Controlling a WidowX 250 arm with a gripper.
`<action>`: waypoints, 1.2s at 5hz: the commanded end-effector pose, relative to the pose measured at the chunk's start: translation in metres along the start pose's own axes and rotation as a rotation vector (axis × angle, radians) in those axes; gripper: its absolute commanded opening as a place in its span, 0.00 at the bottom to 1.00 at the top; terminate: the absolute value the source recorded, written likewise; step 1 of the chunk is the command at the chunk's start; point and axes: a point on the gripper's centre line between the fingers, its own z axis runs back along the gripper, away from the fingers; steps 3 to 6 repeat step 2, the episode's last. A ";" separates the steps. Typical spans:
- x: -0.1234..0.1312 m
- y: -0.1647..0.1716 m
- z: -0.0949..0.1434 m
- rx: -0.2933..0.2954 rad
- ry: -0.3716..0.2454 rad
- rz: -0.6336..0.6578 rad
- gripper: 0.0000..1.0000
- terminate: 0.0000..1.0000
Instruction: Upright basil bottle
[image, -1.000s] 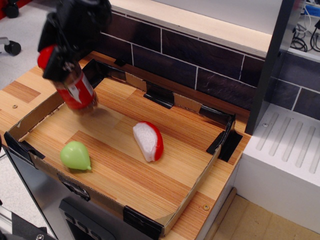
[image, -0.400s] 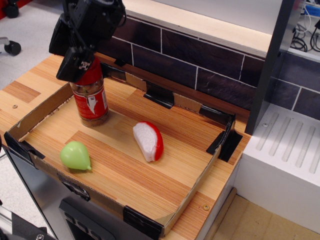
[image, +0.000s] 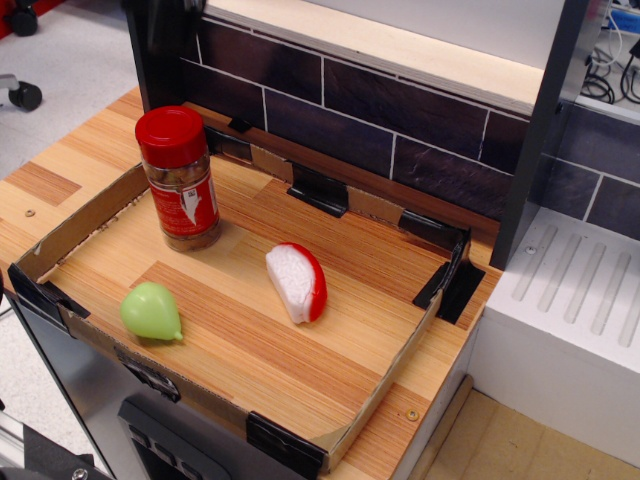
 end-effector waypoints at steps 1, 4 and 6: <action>0.008 0.004 0.035 0.019 -0.148 0.035 1.00 0.00; 0.008 0.004 0.035 0.019 -0.148 0.035 1.00 1.00; 0.008 0.004 0.035 0.019 -0.148 0.035 1.00 1.00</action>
